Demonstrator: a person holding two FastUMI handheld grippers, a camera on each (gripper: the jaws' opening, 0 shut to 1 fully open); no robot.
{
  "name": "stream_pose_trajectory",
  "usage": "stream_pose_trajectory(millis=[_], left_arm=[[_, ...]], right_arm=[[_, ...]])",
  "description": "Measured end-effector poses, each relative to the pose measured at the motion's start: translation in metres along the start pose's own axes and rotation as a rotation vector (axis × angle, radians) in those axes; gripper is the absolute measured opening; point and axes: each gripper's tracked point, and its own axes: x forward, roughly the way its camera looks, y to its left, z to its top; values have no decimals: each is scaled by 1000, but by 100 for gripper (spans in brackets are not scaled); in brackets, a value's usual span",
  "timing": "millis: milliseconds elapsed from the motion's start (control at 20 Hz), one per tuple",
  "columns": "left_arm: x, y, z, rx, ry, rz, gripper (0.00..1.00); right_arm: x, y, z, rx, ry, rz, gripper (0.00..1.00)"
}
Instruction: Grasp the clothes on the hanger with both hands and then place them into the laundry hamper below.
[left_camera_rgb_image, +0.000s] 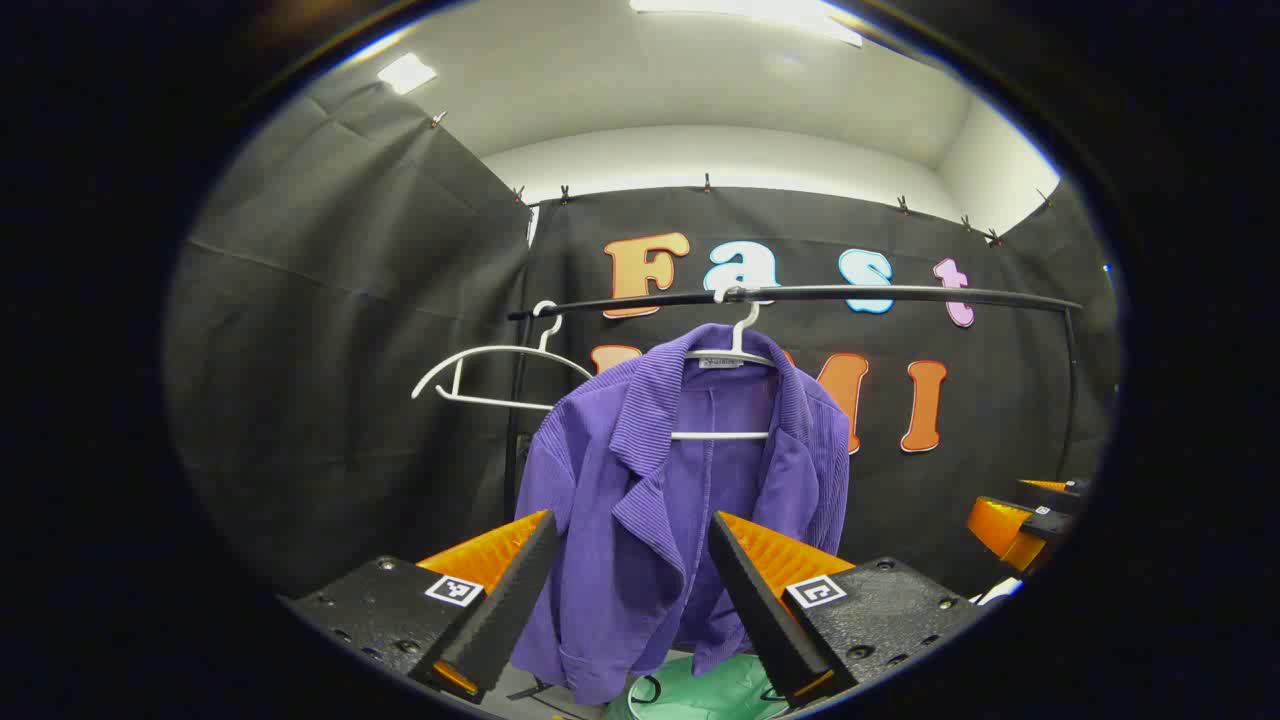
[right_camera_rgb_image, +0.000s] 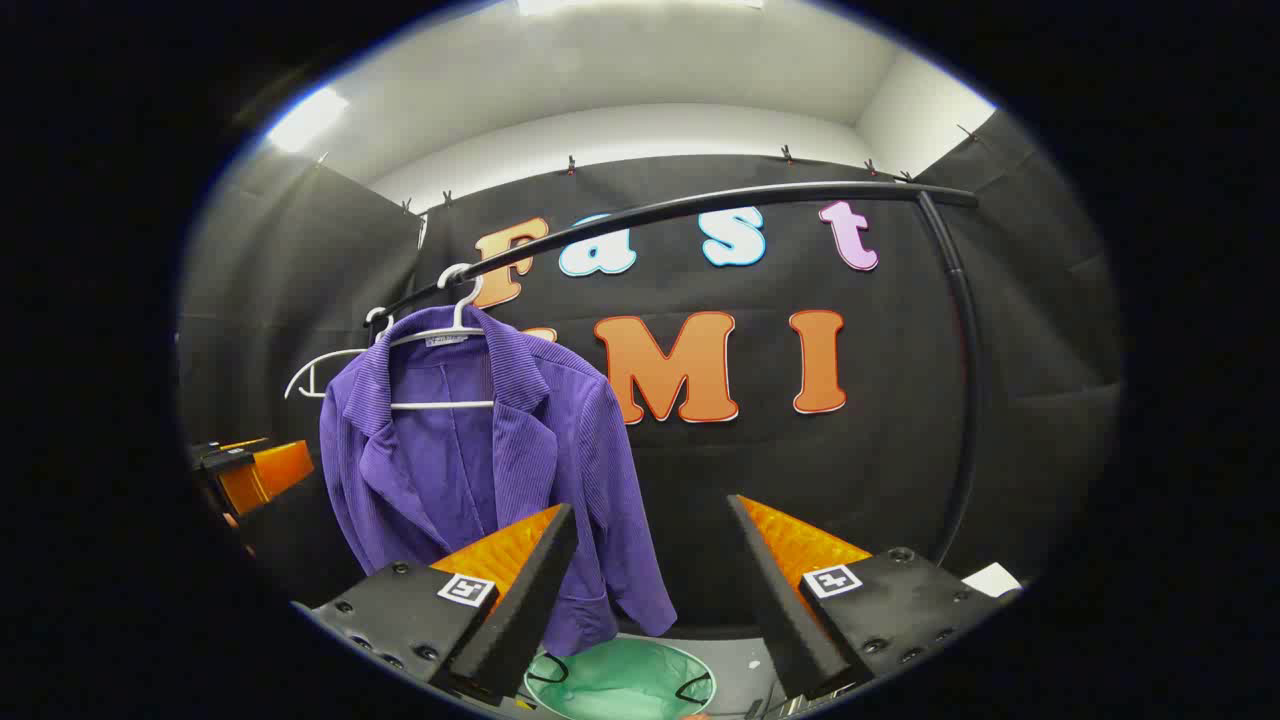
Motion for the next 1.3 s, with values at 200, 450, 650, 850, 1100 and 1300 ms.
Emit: stream_pose_trajectory(millis=[200,450,650,850,1100,1300], left_arm=[[-6,-26,-2,-3,12,-23,92],[1,-29,-7,9,31,-41,92],[9,-20,-3,-6,43,-54,95],[13,-5,0,22,29,-42,92],[6,29,-11,-8,62,18,92],[0,51,-16,-18,82,57,92]], right_arm=[[-6,-19,3,-14,-3,-4,97],[-7,-26,-2,-21,11,-41,97],[0,-13,-3,-22,15,-59,97],[14,13,-12,-25,22,-38,97],[43,55,-29,-14,65,43,97],[73,94,-36,-6,81,117,97]])
